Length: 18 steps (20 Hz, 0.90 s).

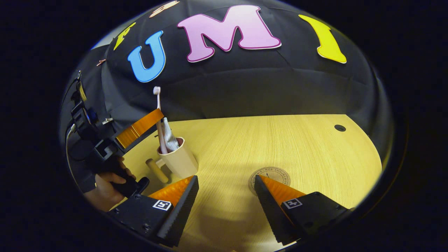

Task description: Put the toothbrush and toothpaste on the desktop into the cup, then pick up the cup and place it on the coaster on the desktop.

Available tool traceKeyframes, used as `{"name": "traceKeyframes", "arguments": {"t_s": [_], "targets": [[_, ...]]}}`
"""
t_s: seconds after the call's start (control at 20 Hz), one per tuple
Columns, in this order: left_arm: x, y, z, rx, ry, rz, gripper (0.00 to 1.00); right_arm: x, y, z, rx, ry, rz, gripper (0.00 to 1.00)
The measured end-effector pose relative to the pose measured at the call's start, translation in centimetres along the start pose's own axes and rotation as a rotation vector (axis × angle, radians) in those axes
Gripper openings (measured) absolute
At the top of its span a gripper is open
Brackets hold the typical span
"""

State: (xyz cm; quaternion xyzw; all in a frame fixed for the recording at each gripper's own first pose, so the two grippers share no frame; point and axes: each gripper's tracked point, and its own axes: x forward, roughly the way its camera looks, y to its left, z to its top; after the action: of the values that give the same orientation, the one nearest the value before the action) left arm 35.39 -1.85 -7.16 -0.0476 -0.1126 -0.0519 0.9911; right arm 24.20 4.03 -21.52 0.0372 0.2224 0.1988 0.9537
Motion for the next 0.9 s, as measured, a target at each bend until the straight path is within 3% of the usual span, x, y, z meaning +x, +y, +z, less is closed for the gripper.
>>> {"name": "traceKeyframes", "arguments": {"t_s": [0.15,0.2,0.45,0.6,0.9], "targets": [[-0.6,-0.2,0.5,0.019,0.019,-0.014,0.84,0.0,0.1,-0.4,0.010,0.013,-0.002,0.98],[-0.9,-0.3,0.4,0.031,0.034,-0.010,0.80,-0.1,0.1,-0.6,0.011,0.015,-0.003,0.98],[-2.4,0.3,1.2,0.061,0.113,0.020,0.96,-0.3,0.3,-0.3,0.031,0.015,-0.001,0.98],[-3.4,0.5,1.6,0.069,0.163,0.023,0.98,-0.8,0.3,0.1,0.045,0.012,-0.002,0.98],[-5.7,1.7,1.7,-0.012,0.336,0.045,0.98,-3.0,-0.6,1.3,0.049,-0.006,-0.012,0.98]]}}
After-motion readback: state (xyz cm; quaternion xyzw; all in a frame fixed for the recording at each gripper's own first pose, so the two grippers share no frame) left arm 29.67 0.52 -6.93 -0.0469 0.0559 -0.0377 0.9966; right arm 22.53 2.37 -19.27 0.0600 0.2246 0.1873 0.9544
